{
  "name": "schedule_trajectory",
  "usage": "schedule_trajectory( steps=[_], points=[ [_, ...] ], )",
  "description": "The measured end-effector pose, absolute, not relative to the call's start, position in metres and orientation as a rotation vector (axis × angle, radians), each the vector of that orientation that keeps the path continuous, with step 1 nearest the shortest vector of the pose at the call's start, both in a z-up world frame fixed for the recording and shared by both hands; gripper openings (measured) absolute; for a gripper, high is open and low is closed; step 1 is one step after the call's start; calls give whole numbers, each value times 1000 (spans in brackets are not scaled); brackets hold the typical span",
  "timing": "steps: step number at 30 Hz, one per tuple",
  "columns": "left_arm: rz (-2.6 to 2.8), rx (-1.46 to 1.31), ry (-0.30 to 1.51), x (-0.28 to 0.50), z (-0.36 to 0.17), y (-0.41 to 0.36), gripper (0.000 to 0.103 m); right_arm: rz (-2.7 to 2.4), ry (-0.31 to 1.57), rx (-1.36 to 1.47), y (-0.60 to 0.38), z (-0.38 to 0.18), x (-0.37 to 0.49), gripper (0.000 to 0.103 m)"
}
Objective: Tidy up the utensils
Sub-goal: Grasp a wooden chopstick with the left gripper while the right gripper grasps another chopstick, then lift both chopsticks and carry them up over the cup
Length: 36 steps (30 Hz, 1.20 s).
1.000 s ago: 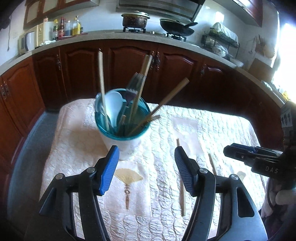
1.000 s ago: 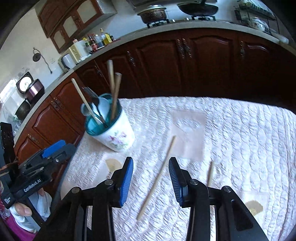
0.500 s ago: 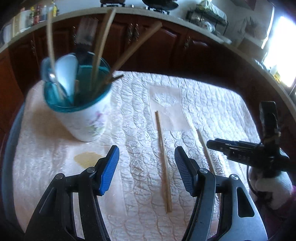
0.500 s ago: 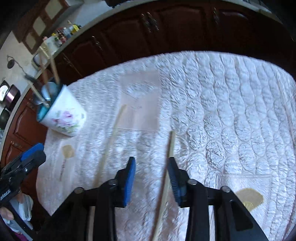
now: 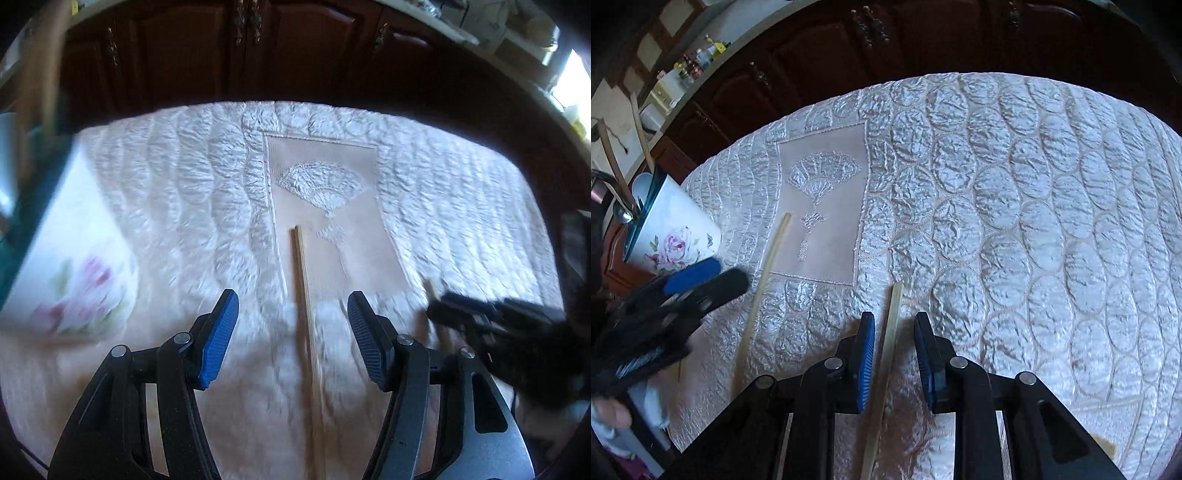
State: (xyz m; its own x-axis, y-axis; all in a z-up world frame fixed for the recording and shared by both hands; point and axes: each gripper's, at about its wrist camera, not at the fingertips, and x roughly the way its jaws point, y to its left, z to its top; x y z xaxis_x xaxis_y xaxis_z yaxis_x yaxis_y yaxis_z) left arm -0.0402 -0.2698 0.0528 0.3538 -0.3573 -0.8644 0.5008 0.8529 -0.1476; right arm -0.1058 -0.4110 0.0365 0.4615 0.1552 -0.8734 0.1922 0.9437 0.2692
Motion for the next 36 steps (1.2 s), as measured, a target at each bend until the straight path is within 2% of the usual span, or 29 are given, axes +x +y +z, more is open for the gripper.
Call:
schedule_trajectory(
  steps=[1,5,7,8,9,10,11,14,22,36],
  points=[
    [-550,159,1076,-34,50,-275,53,-19,1097,349,-410,36,-104,22],
    [-518,220,1085,-21,35,-294,44,6,1083,360,-411,32,-98,22],
    [-503,246,1067,-20,31,-299,41,6,1086,339,-409,31,-97,17],
    [-501,260,1050,-20,31,-302,38,4,1089,324,-407,31,-97,11],
    [-506,278,1042,-21,30,-305,25,6,1094,323,-403,30,-93,8],
    [-512,282,1041,-22,31,-306,9,12,1096,333,-402,30,-91,8],
    [-521,280,1049,-23,32,-306,6,17,1096,341,-401,32,-92,7],
    [-582,201,1076,-29,46,-295,5,41,1053,363,-401,50,-102,6],
    [-689,40,975,-69,110,-227,4,137,902,386,-390,115,-139,5],
    [-713,-62,802,-126,200,-119,4,259,743,298,-340,203,-176,5]
  ],
)
